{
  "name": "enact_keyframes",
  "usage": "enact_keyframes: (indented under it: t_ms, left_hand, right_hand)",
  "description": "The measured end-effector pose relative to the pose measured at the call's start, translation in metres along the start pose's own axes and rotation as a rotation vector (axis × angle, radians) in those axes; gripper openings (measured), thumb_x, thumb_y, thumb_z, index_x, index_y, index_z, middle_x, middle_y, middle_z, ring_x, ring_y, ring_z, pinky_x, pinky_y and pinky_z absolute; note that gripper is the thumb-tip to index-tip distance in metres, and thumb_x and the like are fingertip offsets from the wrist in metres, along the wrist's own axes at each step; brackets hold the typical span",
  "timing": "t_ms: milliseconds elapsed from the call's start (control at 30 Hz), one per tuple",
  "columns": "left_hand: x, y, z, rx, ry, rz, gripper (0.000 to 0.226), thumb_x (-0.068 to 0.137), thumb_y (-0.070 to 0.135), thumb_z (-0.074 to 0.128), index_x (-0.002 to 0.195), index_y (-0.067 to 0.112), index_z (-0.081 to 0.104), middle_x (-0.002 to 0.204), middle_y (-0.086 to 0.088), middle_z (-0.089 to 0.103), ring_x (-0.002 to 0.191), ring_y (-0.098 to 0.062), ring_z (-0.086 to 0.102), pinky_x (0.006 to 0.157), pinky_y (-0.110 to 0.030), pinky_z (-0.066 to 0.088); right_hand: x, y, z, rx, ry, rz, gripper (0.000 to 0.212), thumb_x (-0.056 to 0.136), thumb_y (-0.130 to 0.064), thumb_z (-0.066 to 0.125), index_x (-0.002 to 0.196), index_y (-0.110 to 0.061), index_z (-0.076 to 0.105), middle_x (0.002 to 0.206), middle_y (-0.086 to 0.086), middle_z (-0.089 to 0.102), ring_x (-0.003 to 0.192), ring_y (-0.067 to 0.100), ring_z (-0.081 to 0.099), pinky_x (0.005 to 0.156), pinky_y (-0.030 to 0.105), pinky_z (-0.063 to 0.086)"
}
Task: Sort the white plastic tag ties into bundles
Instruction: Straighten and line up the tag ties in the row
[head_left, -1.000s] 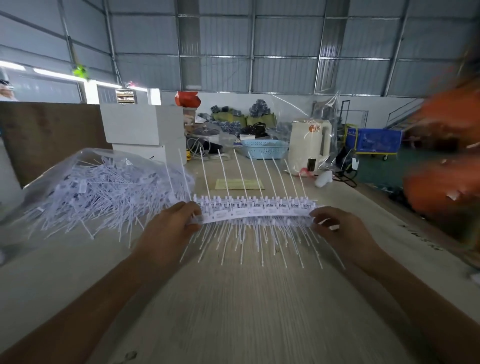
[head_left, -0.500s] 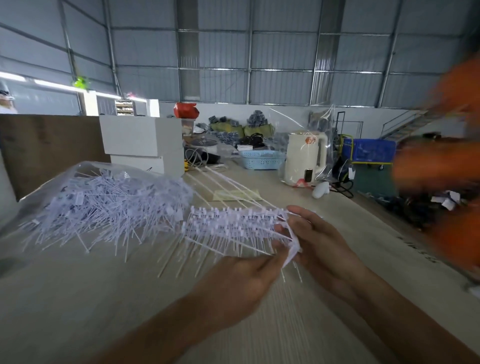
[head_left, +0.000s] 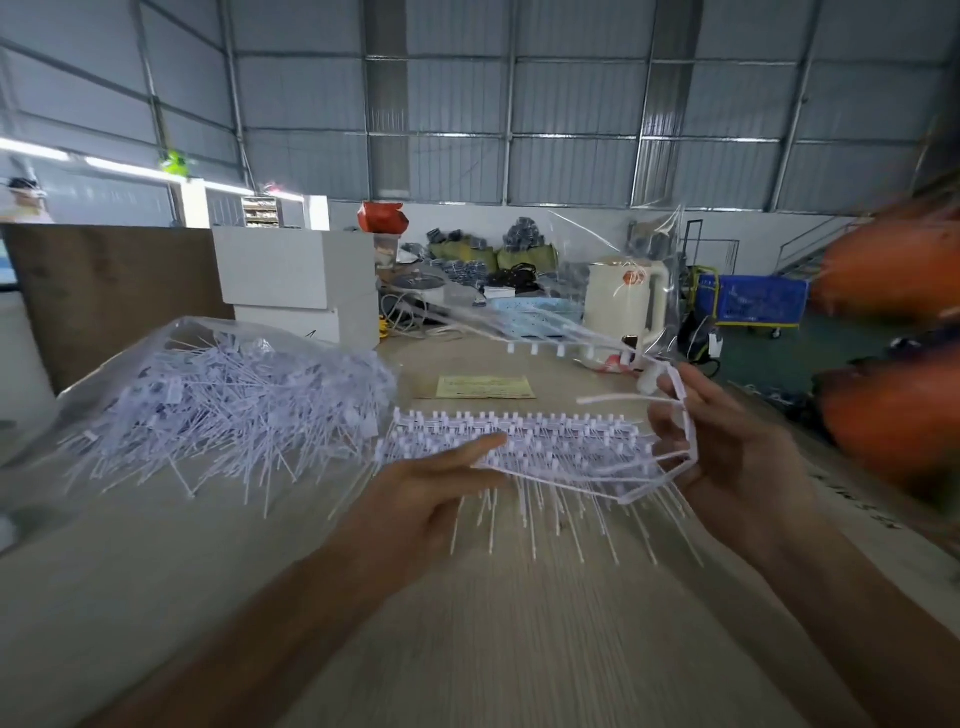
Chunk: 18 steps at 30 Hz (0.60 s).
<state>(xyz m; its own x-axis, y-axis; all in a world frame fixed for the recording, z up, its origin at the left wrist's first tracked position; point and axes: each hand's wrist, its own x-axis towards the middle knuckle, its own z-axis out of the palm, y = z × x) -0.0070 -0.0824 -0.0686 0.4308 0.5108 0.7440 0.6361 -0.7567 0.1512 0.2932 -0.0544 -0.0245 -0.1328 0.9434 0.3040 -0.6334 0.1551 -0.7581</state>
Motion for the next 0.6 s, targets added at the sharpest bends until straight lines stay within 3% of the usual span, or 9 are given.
enact_keyframes:
  t_ms: [33, 100, 167, 233, 333, 433, 533, 600]
  left_hand:
    - [0.001, -0.001, -0.003, -0.129, 0.066, -0.145, 0.051, 0.085, -0.020, 0.057, 0.108, 0.020, 0.078, 0.140, 0.013, 0.059, 0.105, 0.000, 0.068, 0.080, -0.024, 0.060]
    - [0.007, -0.002, -0.013, -0.517, 0.193, -0.489, 0.040, 0.093, -0.016, 0.053, 0.095, 0.014, 0.079, 0.122, -0.006, 0.071, 0.092, -0.019, 0.075, 0.070, -0.038, 0.063]
    - [0.012, -0.007, -0.021, -0.838, 0.267, -0.725, 0.026, 0.096, -0.007, 0.053, 0.102, 0.005, 0.075, 0.109, -0.018, 0.073, 0.084, -0.034, 0.075, 0.068, -0.044, 0.063]
    - [0.013, -0.006, -0.024, -1.029, 0.266, -0.849, 0.022, 0.100, 0.007, 0.053, 0.116, 0.002, 0.066, 0.108, -0.023, 0.072, 0.092, -0.042, 0.072, 0.077, -0.048, 0.062]
    - [0.015, -0.006, -0.027, -1.279, 0.333, -0.950, 0.026, 0.101, 0.016, 0.050, 0.119, -0.001, 0.059, 0.115, -0.028, 0.068, 0.095, -0.042, 0.071, 0.076, -0.046, 0.062]
    - [0.014, -0.016, -0.030, -1.444, 0.406, -0.957, 0.046, 0.092, 0.024, 0.053, 0.133, 0.002, 0.054, 0.124, -0.029, 0.064, 0.096, -0.037, 0.069, 0.078, -0.044, 0.061]
    - [0.010, -0.030, -0.032, -1.398, 0.424, -0.927, 0.039, 0.094, 0.022, 0.056, 0.129, 0.006, 0.060, 0.119, -0.025, 0.068, 0.096, -0.036, 0.072, 0.071, -0.040, 0.063]
    - [0.007, -0.036, -0.033, -1.329, 0.358, -0.880, 0.035, 0.092, 0.018, 0.057, 0.124, 0.006, 0.064, 0.117, -0.026, 0.068, 0.081, -0.032, 0.071, 0.070, -0.037, 0.062]
  right_hand:
    - [-0.001, -0.001, 0.000, 0.000, -0.011, 0.020, 0.041, 0.086, -0.005, 0.052, 0.122, -0.011, 0.070, 0.106, 0.003, 0.069, 0.078, 0.013, 0.060, 0.056, 0.021, 0.044]
    - [-0.005, 0.000, 0.002, -0.008, -0.075, 0.066, 0.044, 0.087, -0.005, 0.050, 0.127, -0.009, 0.066, 0.101, 0.004, 0.066, 0.077, 0.013, 0.060, 0.057, 0.022, 0.043]
    - [-0.007, 0.002, 0.006, -0.082, -0.183, 0.084, 0.044, 0.085, -0.004, 0.049, 0.127, -0.003, 0.061, 0.090, 0.004, 0.061, 0.072, 0.014, 0.056, 0.057, 0.025, 0.040]
    - [-0.010, 0.005, 0.013, -0.277, -0.288, 0.108, 0.042, 0.080, -0.007, 0.057, 0.121, 0.001, 0.062, 0.082, 0.010, 0.061, 0.066, 0.018, 0.052, 0.052, 0.028, 0.038]
    - [-0.014, 0.005, 0.019, -0.640, -0.447, 0.173, 0.032, 0.082, -0.001, 0.062, 0.114, -0.005, 0.068, 0.085, 0.017, 0.067, 0.067, 0.018, 0.060, 0.049, 0.025, 0.043]
    - [-0.014, 0.001, 0.016, -0.983, -0.542, 0.184, 0.033, 0.097, 0.001, 0.053, 0.115, -0.021, 0.069, 0.094, 0.009, 0.073, 0.079, 0.021, 0.062, 0.064, 0.037, 0.044]
    - [-0.008, -0.005, 0.008, -1.121, -0.602, 0.192, 0.029, 0.101, -0.004, 0.051, 0.116, -0.024, 0.066, 0.096, 0.008, 0.073, 0.085, 0.033, 0.062, 0.068, 0.045, 0.043]
    - [-0.004, -0.005, 0.003, -1.222, -0.587, 0.195, 0.029, 0.101, -0.003, 0.051, 0.113, -0.024, 0.067, 0.092, 0.006, 0.073, 0.082, 0.027, 0.065, 0.066, 0.047, 0.046]
